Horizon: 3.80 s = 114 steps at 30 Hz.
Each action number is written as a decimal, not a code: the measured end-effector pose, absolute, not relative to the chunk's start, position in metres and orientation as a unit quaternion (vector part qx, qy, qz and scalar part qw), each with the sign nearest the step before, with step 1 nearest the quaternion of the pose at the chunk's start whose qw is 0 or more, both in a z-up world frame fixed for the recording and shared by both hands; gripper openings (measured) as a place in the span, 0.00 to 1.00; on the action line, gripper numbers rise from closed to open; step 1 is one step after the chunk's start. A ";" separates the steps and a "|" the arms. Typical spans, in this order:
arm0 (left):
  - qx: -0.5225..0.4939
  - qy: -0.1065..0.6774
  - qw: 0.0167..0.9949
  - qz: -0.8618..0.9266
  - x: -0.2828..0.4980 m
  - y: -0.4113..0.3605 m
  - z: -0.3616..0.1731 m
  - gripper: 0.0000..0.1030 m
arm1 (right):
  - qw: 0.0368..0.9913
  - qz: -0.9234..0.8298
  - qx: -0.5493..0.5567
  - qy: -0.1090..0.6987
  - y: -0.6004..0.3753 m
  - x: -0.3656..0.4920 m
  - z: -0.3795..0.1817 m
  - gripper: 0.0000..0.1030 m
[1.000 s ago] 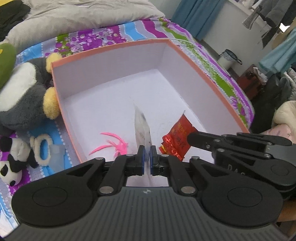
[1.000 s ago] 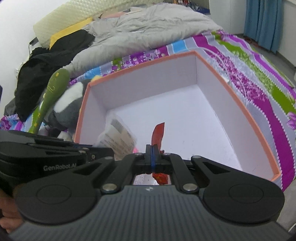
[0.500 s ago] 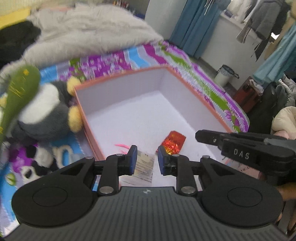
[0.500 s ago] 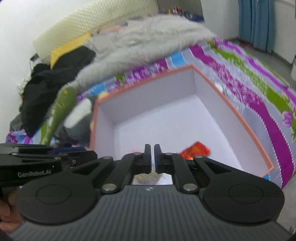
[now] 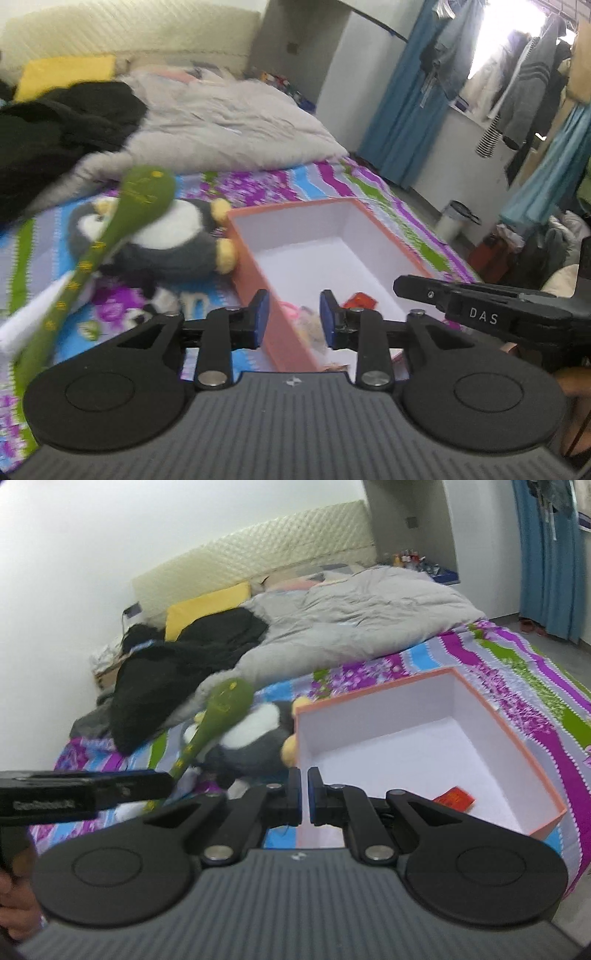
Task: Organize soft objects
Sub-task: 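Move both open tools back over the white tissue and blue mask, then grasp the white tissue with left tool while right tool grasps blue face mask, then lift and carry the tissue with left tool while right tool carries mask to box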
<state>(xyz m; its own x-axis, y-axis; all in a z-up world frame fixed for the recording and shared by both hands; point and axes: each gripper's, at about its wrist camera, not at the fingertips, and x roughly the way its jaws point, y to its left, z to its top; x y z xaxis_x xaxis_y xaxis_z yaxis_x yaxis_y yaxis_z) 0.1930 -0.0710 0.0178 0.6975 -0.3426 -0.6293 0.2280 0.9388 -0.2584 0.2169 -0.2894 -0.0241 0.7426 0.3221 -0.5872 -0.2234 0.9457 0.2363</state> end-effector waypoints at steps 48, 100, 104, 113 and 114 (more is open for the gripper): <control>-0.240 0.381 0.889 0.077 0.050 0.100 -0.121 0.47 | 0.844 0.327 -0.021 0.425 -0.116 0.128 -0.135 0.66; -0.240 0.341 0.907 0.057 0.109 0.132 -0.114 0.07 | 0.836 0.309 -0.029 0.452 -0.098 0.172 -0.158 0.05; -0.238 0.334 0.910 0.055 0.102 0.125 -0.107 0.07 | 0.847 0.292 -0.022 0.444 -0.114 0.167 -0.153 0.05; -0.230 0.347 0.909 0.035 0.088 0.103 -0.108 0.07 | 0.867 0.259 0.009 0.426 -0.147 0.153 -0.142 0.05; -0.230 0.350 0.908 0.032 0.087 0.100 -0.110 0.07 | 0.869 0.257 0.010 0.423 -0.149 0.151 -0.140 0.05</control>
